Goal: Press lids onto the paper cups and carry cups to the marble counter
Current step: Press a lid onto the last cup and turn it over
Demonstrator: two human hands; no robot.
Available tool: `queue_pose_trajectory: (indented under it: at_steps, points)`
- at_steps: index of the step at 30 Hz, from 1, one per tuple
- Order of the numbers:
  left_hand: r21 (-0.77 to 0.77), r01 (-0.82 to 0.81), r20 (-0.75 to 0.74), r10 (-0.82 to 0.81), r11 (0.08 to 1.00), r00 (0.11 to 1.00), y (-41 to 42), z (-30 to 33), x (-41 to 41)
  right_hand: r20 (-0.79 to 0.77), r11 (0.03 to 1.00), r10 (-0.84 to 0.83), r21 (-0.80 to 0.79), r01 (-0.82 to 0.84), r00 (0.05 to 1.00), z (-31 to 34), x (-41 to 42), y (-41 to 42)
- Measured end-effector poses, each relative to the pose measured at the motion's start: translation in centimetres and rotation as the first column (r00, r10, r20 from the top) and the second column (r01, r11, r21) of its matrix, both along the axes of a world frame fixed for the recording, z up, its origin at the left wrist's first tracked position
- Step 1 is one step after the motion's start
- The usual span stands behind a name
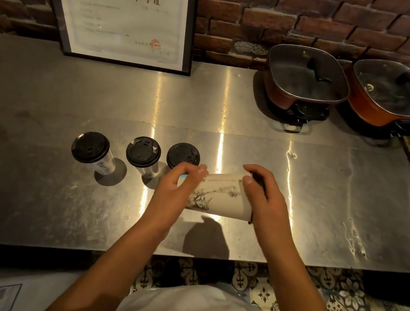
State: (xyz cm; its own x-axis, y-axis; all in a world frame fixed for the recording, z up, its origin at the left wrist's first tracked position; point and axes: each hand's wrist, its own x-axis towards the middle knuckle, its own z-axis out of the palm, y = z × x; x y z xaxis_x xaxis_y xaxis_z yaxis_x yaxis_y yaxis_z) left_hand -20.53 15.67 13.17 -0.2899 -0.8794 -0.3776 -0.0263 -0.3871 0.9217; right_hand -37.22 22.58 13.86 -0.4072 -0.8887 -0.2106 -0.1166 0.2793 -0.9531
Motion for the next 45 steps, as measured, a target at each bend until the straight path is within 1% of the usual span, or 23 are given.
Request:
queue_pose_trajectory:
  at_steps: [2,4,5,7,9,12,15,17,18,19,23,25,26,27,29,31,33,35,39,41,43,44,45]
  points:
    - [-0.222,0.031,0.067,-0.017,0.975,0.998,0.5,-0.1,0.1,0.233,0.989,-0.043,0.147,0.009,0.971,0.3,-0.5,-0.5]
    - [-0.351,0.099,0.143,-0.051,0.931,0.988,0.8,-0.3,0.1,0.342,0.977,-0.083,0.213,0.009,0.936,0.6,-0.9,-0.6]
    - [-0.361,0.117,0.163,-0.061,0.925,0.985,0.8,-0.3,0.2,0.359,0.975,-0.093,0.222,0.011,0.929,0.7,-1.0,-0.6]
    - [-0.299,0.093,0.129,-0.056,0.950,0.990,0.8,0.1,0.2,0.343,0.981,-0.079,0.195,0.012,0.936,0.9,-1.0,-0.8]
    - [-0.184,0.032,0.048,-0.024,0.982,0.999,0.6,0.6,0.1,0.235,0.992,-0.062,0.121,0.034,0.970,0.8,-0.7,-0.8]
    - [0.027,-0.028,-0.053,0.029,0.999,0.998,0.3,0.9,0.0,-0.023,0.997,-0.033,-0.077,0.031,0.999,0.3,0.1,-0.2]
    - [0.236,0.012,-0.122,0.017,0.972,0.992,0.2,0.7,0.3,-0.282,0.975,0.010,-0.211,-0.072,0.959,-0.2,0.6,0.6]
    - [0.308,0.025,-0.142,0.020,0.951,0.990,0.2,0.5,0.5,-0.374,0.963,0.042,-0.230,-0.137,0.927,-0.4,0.5,0.9]
    - [0.325,0.017,-0.145,0.032,0.946,0.989,0.2,0.3,0.5,-0.380,0.963,0.060,-0.222,-0.154,0.923,-0.5,0.4,0.9]
    - [0.331,0.005,-0.145,0.046,0.944,0.988,0.2,0.2,0.5,-0.353,0.965,0.085,-0.203,-0.165,0.932,-0.5,0.4,0.8]
    - [0.292,-0.052,-0.167,0.104,0.955,0.980,0.4,0.0,0.3,-0.082,0.978,0.147,-0.140,-0.157,0.986,-0.4,0.1,0.4]
    - [0.203,-0.105,-0.140,0.135,0.973,0.981,0.6,-0.3,0.0,-0.020,0.986,0.119,-0.112,-0.121,0.993,-0.3,-0.2,0.3]
    - [0.083,-0.126,-0.063,0.131,0.989,0.989,0.8,-0.6,-0.1,0.007,0.991,0.090,-0.101,-0.089,0.996,-0.3,-0.3,0.3]
    - [-0.084,-0.116,0.051,0.120,0.990,0.991,0.9,-0.7,-0.1,0.025,0.994,0.053,-0.094,-0.050,0.998,-0.4,-0.3,0.2]
    - [-0.383,-0.006,0.232,0.103,0.924,0.967,0.8,-1.0,0.1,0.006,0.996,-0.023,-0.083,0.023,1.000,-0.7,-0.4,0.2]
    - [-0.505,0.115,0.306,0.053,0.855,0.951,0.9,-0.8,0.1,-0.045,0.996,-0.055,-0.067,0.052,0.997,-0.8,-0.5,0.3]
    - [-0.498,0.223,0.333,-0.052,0.838,0.941,1.3,-0.1,-0.1,-0.084,0.998,-0.037,-0.060,0.032,0.996,-0.8,-0.5,0.3]
    - [-0.431,0.275,0.302,-0.149,0.859,0.941,1.5,0.1,-0.5,-0.145,0.998,0.016,-0.060,-0.025,0.989,-0.5,-0.4,0.4]
    - [-0.312,0.254,0.217,-0.192,0.916,0.957,1.5,-0.5,-0.9,-0.208,0.968,0.219,-0.073,-0.238,0.953,-0.1,-0.2,0.9]
    - [-0.279,0.205,0.137,-0.172,0.938,0.975,1.5,-0.4,-0.6,-0.103,0.959,0.242,-0.126,-0.254,0.965,-0.1,-0.5,1.2]
    - [-0.254,0.154,0.064,-0.142,0.955,0.988,1.3,-0.2,-0.3,0.120,0.972,0.176,-0.176,-0.154,0.977,-0.4,-0.8,1.3]
    - [-0.241,0.135,0.037,-0.130,0.961,0.991,1.3,-0.2,-0.2,0.211,0.981,0.138,-0.166,-0.104,0.968,-0.6,-0.8,1.3]
    - [-0.241,0.124,0.020,-0.123,0.963,0.992,1.3,-0.3,-0.2,0.254,0.987,0.115,-0.142,-0.081,0.960,-0.8,-0.8,1.2]
